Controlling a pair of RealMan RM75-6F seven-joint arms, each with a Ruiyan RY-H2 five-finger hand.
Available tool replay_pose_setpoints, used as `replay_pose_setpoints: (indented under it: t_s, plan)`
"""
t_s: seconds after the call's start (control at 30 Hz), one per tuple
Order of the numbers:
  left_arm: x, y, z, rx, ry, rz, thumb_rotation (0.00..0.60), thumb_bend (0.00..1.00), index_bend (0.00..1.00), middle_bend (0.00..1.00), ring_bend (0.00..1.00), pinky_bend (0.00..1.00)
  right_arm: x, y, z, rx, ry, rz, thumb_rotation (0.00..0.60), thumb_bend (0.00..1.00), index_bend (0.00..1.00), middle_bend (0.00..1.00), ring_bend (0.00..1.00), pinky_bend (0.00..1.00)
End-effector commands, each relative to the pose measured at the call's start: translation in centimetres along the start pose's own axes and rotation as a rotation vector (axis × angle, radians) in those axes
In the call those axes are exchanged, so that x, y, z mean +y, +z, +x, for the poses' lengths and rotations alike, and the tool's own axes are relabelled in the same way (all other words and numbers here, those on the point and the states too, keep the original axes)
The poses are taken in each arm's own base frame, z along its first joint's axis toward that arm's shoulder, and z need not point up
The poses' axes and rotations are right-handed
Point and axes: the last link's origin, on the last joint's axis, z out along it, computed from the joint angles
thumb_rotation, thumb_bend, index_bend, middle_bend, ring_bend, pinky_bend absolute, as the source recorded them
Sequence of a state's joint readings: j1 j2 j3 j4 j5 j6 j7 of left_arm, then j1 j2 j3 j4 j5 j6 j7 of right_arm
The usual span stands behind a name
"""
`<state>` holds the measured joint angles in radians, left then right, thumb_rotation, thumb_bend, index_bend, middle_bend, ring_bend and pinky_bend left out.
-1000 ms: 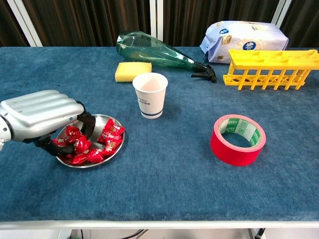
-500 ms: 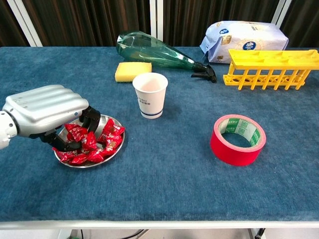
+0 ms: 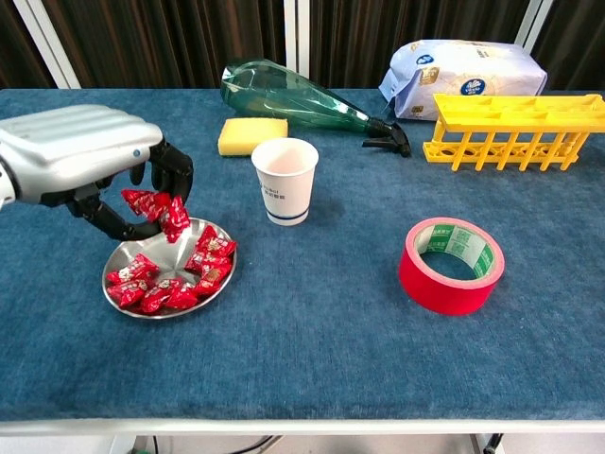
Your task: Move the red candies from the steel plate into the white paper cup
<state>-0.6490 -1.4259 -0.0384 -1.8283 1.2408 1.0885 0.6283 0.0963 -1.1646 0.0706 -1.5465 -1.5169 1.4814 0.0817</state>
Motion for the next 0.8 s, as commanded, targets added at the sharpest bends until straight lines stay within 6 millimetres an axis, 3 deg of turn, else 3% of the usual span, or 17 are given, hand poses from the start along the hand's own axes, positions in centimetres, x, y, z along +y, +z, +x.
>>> replay_pose_setpoints:
  t_s: [0.03, 0.2, 0.53, 0.8]
  plan:
    - [0.2, 0.5, 1.5, 0.017, -0.013, -0.005, 0.600, 0.37, 0.60, 0.57, 0.40, 0.44, 0.0, 0.0, 0.0, 0.001, -0.001, 0.000, 0.600, 0.24, 0.00, 0.01, 0.00, 0.00]
    - [1.0, 2.0, 3.3, 0.022, -0.017, -0.022, 0.600, 0.37, 0.60, 0.57, 0.40, 0.44, 0.0, 0.0, -0.2, -0.006, -0.006, 0.000, 0.600, 0.24, 0.00, 0.01, 0.00, 0.00]
    - [3.0, 7.3, 7.1, 0.058, -0.005, -0.007, 0.600, 0.37, 0.60, 0.57, 0.40, 0.44, 0.2, 0.1, 0.2, 0.004, 0.003, -0.007, 0.600, 0.24, 0.00, 0.01, 0.00, 0.00]
    - [4.1, 10.1, 7.6, 0.043, -0.024, 0.016, 0.600, 0.37, 0.60, 0.57, 0.40, 0.44, 0.4, 0.2, 0.3, 0.003, 0.011, -0.011, 0.600, 0.24, 0.00, 0.01, 0.00, 0.00]
